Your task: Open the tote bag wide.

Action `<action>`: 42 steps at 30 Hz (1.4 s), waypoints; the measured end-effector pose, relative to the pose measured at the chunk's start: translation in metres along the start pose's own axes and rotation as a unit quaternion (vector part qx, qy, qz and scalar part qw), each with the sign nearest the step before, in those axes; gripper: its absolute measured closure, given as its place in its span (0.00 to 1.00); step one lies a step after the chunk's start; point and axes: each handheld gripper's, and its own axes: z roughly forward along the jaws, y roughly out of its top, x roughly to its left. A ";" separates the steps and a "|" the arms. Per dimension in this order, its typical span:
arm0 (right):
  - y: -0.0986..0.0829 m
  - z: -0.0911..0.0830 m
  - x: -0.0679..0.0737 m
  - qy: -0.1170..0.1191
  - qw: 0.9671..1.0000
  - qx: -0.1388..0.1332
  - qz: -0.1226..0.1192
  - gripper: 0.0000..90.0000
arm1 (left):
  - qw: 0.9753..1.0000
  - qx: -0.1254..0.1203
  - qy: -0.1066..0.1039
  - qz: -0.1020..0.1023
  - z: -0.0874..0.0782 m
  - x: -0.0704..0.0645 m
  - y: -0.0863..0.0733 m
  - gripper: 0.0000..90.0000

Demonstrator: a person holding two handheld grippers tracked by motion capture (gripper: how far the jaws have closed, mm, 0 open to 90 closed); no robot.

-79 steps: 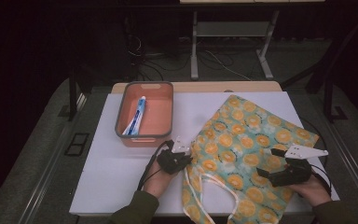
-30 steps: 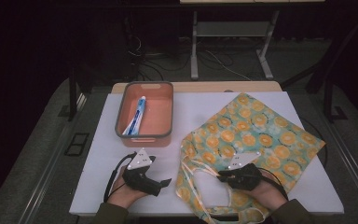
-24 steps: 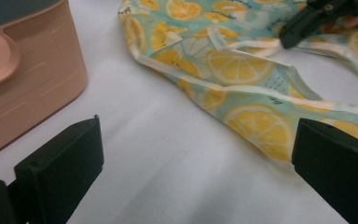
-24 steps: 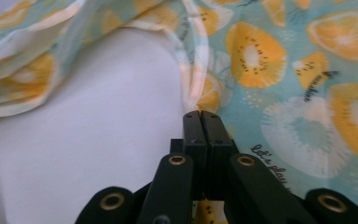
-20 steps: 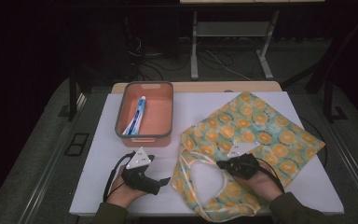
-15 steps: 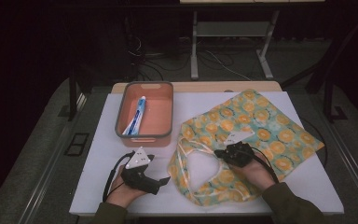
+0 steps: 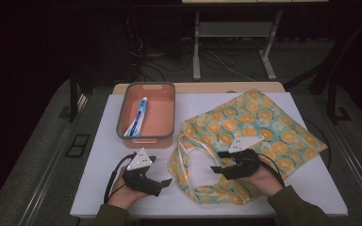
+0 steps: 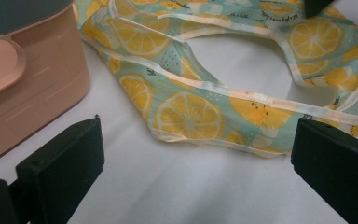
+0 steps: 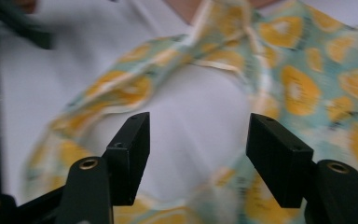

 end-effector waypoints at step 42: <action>-0.014 -0.069 -0.043 -0.099 0.994 -0.046 0.021 0.99 | 1.000 0.005 -0.003 0.001 0.002 0.000 0.000 0.02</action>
